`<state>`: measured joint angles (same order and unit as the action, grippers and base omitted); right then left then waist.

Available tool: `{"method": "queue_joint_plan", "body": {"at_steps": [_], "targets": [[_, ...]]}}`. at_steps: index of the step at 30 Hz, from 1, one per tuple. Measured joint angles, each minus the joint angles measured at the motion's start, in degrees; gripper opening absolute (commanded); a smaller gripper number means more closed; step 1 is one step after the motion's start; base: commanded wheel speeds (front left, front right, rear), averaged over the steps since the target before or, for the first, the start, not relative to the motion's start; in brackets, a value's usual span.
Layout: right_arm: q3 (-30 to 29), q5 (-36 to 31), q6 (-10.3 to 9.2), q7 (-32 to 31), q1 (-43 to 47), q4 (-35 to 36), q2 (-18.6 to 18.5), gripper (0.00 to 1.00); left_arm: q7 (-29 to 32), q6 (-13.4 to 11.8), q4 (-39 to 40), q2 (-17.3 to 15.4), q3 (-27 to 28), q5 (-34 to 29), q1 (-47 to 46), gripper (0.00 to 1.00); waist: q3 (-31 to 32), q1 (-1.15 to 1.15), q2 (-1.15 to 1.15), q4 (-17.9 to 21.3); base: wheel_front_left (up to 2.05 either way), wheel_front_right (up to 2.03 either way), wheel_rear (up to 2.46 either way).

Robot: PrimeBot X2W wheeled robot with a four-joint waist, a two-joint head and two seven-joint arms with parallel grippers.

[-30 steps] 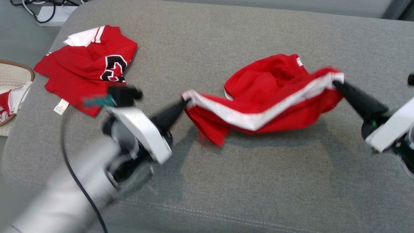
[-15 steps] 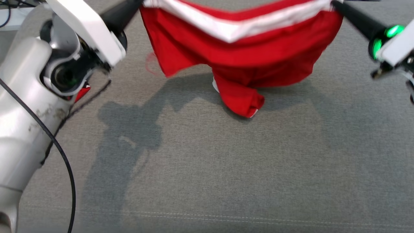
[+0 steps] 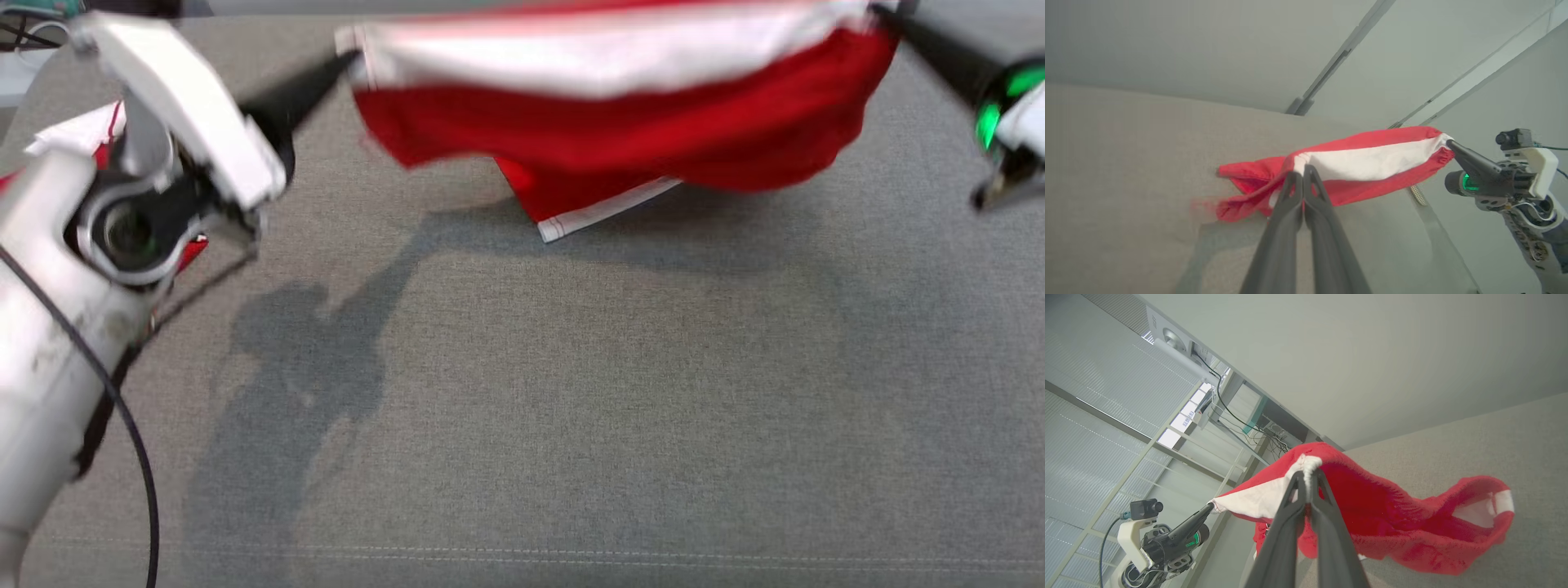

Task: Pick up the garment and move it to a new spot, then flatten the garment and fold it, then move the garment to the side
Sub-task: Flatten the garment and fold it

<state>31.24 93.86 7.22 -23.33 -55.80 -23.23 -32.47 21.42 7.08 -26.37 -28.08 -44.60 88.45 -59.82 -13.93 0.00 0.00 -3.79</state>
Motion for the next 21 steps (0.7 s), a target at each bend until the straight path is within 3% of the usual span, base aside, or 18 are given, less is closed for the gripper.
{"method": "queue_joint_plan", "body": {"at_steps": [9, 15, 21], "targets": [[9.4, 3.5, 0.0, -15.4, 12.6, 6.1, -6.4, 0.0, 17.1, -0.4, 7.3, -7.3, -4.4, 10.6, 12.2, 0.0, 3.7, 0.0, 0.0, -0.2, 0.0, 0.0, 0.0], [14.6, 4.0, 0.0, -19.4, 16.6, 9.0, -9.7, 0.0, 24.4, -4.4, 14.0, -11.7, -7.7, 12.2, 15.4, 0.0, 7.6, 0.0, 0.0, 0.1, 0.0, 0.0, 0.0], [19.8, 7.0, 0.0, -21.8, 20.3, 16.3, -12.8, 0.0, 30.6, -9.2, 27.2, -17.9, -11.5, 12.7, 19.4, 0.0, 11.8, 0.0, 0.0, 0.9, 0.0, 0.0, 0.0]]}}
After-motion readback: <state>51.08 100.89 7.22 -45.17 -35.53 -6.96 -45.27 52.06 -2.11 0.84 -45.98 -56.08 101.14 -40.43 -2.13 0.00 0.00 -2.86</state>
